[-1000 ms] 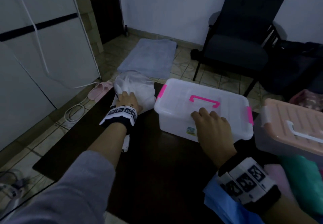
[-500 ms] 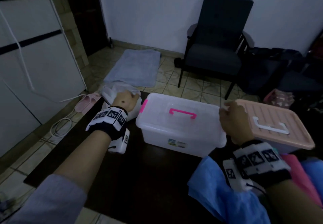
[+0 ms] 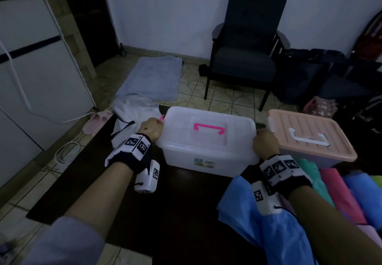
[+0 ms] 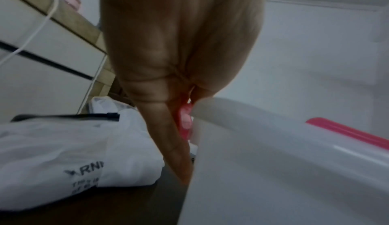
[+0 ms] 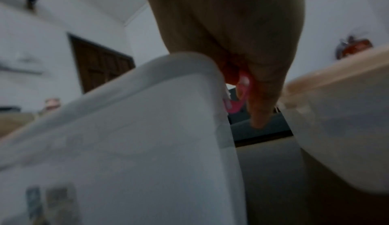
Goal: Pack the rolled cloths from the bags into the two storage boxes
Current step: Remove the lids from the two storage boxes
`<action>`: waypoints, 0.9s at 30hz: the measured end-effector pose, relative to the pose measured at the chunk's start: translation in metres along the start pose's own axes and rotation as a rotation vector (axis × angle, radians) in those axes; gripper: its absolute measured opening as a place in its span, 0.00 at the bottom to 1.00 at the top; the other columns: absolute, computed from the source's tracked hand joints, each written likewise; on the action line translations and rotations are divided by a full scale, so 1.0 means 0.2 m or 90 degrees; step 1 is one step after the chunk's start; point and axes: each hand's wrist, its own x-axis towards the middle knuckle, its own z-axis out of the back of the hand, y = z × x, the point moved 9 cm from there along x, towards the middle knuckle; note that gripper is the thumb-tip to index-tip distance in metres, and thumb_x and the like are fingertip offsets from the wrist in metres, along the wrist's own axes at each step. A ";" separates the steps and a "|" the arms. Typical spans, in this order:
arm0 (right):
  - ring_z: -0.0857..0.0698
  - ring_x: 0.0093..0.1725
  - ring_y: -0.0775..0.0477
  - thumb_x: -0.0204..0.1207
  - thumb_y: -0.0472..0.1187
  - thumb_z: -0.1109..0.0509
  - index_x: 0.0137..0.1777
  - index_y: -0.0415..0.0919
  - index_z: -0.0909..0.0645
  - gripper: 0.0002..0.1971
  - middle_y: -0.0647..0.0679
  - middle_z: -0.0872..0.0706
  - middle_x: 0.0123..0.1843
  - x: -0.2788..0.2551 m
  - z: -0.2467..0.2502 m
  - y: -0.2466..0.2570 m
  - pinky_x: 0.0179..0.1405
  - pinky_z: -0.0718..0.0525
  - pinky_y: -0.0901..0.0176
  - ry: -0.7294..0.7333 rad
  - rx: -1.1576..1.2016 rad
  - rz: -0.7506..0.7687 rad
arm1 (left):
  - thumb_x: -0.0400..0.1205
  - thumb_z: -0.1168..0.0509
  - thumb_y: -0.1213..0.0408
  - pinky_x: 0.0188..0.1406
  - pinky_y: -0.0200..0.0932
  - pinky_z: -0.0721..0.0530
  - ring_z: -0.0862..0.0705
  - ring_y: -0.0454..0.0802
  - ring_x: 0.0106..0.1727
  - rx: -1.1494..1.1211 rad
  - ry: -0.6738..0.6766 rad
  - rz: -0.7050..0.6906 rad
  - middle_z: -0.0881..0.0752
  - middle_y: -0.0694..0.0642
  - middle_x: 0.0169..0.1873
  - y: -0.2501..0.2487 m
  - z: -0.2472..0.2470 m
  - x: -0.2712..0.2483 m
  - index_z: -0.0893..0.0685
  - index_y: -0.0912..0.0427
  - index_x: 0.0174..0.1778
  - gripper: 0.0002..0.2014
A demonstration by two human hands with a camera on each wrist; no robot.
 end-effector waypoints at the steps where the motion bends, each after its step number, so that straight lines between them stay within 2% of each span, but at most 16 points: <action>1: 0.24 0.61 0.29 0.77 0.25 0.46 0.46 0.28 0.23 0.09 0.30 0.21 0.53 -0.02 0.02 0.03 0.54 0.29 0.49 -0.017 -0.039 0.030 | 0.87 0.48 0.64 0.61 0.49 0.24 0.22 0.66 0.65 -0.022 -0.004 0.003 0.19 0.70 0.63 0.01 0.01 0.00 0.21 0.72 0.64 0.18; 2: 0.26 0.63 0.30 0.78 0.26 0.45 0.57 0.27 0.24 0.12 0.30 0.24 0.60 -0.05 0.05 0.09 0.58 0.30 0.46 -0.068 -0.082 0.081 | 0.86 0.47 0.66 0.61 0.49 0.24 0.22 0.66 0.65 -0.048 -0.002 0.011 0.19 0.71 0.63 0.03 0.01 0.00 0.20 0.73 0.64 0.17; 3: 0.27 0.63 0.33 0.78 0.28 0.43 0.62 0.29 0.26 0.14 0.32 0.25 0.63 -0.11 0.10 0.16 0.59 0.30 0.47 -0.137 -0.098 0.152 | 0.86 0.47 0.66 0.62 0.50 0.24 0.21 0.66 0.65 -0.070 0.000 0.018 0.19 0.71 0.63 0.05 0.01 0.00 0.20 0.72 0.64 0.17; 4: 0.26 0.61 0.38 0.80 0.32 0.41 0.63 0.33 0.25 0.13 0.37 0.25 0.62 -0.19 0.15 0.26 0.56 0.29 0.52 -0.193 -0.074 0.240 | 0.86 0.47 0.65 0.62 0.51 0.24 0.22 0.66 0.65 -0.089 -0.003 0.024 0.19 0.70 0.64 0.06 0.01 0.00 0.20 0.70 0.64 0.17; 5: 0.25 0.58 0.46 0.81 0.38 0.38 0.62 0.38 0.24 0.12 0.43 0.25 0.59 -0.27 0.16 0.36 0.53 0.29 0.57 -0.189 -0.032 0.327 | 0.87 0.47 0.61 0.63 0.52 0.23 0.22 0.66 0.65 -0.113 -0.009 0.032 0.20 0.68 0.65 0.07 0.02 0.00 0.21 0.67 0.66 0.18; 7: 0.27 0.54 0.54 0.77 0.51 0.32 0.61 0.45 0.24 0.16 0.51 0.26 0.55 -0.42 0.03 0.53 0.53 0.28 0.59 -0.003 -0.033 0.462 | 0.87 0.46 0.59 0.65 0.57 0.21 0.22 0.64 0.65 -0.200 -0.012 0.047 0.21 0.64 0.67 0.08 0.02 -0.01 0.23 0.60 0.69 0.17; 8: 0.27 0.56 0.54 0.74 0.55 0.31 0.63 0.47 0.25 0.21 0.52 0.27 0.56 -0.48 -0.07 0.57 0.55 0.27 0.57 0.099 -0.114 0.490 | 0.87 0.46 0.61 0.63 0.59 0.20 0.20 0.63 0.63 -0.260 -0.004 0.049 0.20 0.63 0.66 0.08 0.02 -0.02 0.22 0.59 0.69 0.17; 9: 0.28 0.59 0.52 0.72 0.58 0.30 0.65 0.48 0.26 0.24 0.52 0.27 0.59 -0.52 -0.15 0.59 0.58 0.26 0.55 0.159 -0.222 0.507 | 0.87 0.46 0.64 0.61 0.59 0.18 0.19 0.63 0.62 -0.317 0.006 0.054 0.19 0.63 0.64 0.09 0.00 -0.03 0.22 0.60 0.68 0.16; 11: 0.27 0.64 0.48 0.74 0.52 0.29 0.66 0.48 0.28 0.23 0.49 0.25 0.63 -0.55 -0.23 0.62 0.59 0.26 0.55 0.180 -0.347 0.520 | 0.87 0.46 0.67 0.56 0.55 0.17 0.18 0.59 0.57 -0.402 0.024 0.066 0.18 0.61 0.59 0.10 -0.02 -0.05 0.22 0.61 0.69 0.16; 13: 0.25 0.63 0.46 0.76 0.45 0.30 0.65 0.46 0.27 0.19 0.48 0.23 0.63 -0.55 -0.22 0.64 0.58 0.25 0.54 0.177 -0.324 0.506 | 0.86 0.46 0.71 0.45 0.50 0.16 0.19 0.56 0.50 -0.454 0.042 0.068 0.18 0.61 0.54 0.10 -0.03 -0.08 0.23 0.63 0.69 0.16; 15: 0.23 0.61 0.47 0.75 0.44 0.29 0.64 0.46 0.25 0.18 0.48 0.22 0.62 -0.55 -0.20 0.65 0.57 0.23 0.55 0.191 -0.308 0.500 | 0.86 0.46 0.73 0.31 0.45 0.13 0.19 0.52 0.41 -0.480 0.066 0.072 0.18 0.62 0.51 0.09 -0.03 -0.11 0.22 0.65 0.68 0.16; 16: 0.22 0.59 0.48 0.75 0.45 0.28 0.63 0.46 0.24 0.17 0.49 0.22 0.61 -0.55 -0.18 0.65 0.56 0.24 0.57 0.200 -0.299 0.501 | 0.86 0.45 0.74 0.28 0.44 0.14 0.19 0.50 0.39 -0.489 0.078 0.076 0.17 0.61 0.48 0.09 -0.04 -0.12 0.21 0.65 0.67 0.15; 19: 0.24 0.55 0.53 0.74 0.45 0.27 0.62 0.46 0.22 0.18 0.50 0.20 0.61 -0.54 -0.08 0.68 0.52 0.29 0.65 0.201 -0.258 0.501 | 0.84 0.44 0.76 0.36 0.45 0.15 0.19 0.49 0.38 -0.495 0.096 0.082 0.17 0.60 0.45 0.11 -0.05 -0.12 0.20 0.66 0.66 0.16; 22: 0.24 0.56 0.55 0.76 0.42 0.29 0.64 0.44 0.21 0.17 0.49 0.19 0.62 -0.50 0.08 0.77 0.54 0.30 0.66 0.159 -0.223 0.501 | 0.84 0.45 0.78 0.47 0.51 0.16 0.19 0.50 0.39 -0.471 0.119 0.086 0.17 0.63 0.49 0.12 -0.06 -0.12 0.19 0.68 0.62 0.14; 25: 0.20 0.59 0.49 0.79 0.39 0.33 0.66 0.39 0.21 0.16 0.45 0.17 0.63 -0.41 0.23 0.89 0.54 0.30 0.66 0.123 -0.212 0.504 | 0.85 0.43 0.74 0.47 0.55 0.13 0.16 0.57 0.45 -0.417 0.119 0.083 0.17 0.67 0.53 0.11 -0.03 -0.10 0.18 0.69 0.54 0.09; 27: 0.19 0.60 0.45 0.79 0.37 0.34 0.64 0.37 0.19 0.15 0.42 0.16 0.62 -0.33 0.30 0.98 0.55 0.27 0.63 0.111 -0.219 0.499 | 0.84 0.40 0.67 0.53 0.57 0.14 0.15 0.64 0.55 -0.328 0.048 0.039 0.18 0.68 0.59 0.11 0.08 -0.02 0.21 0.68 0.64 0.14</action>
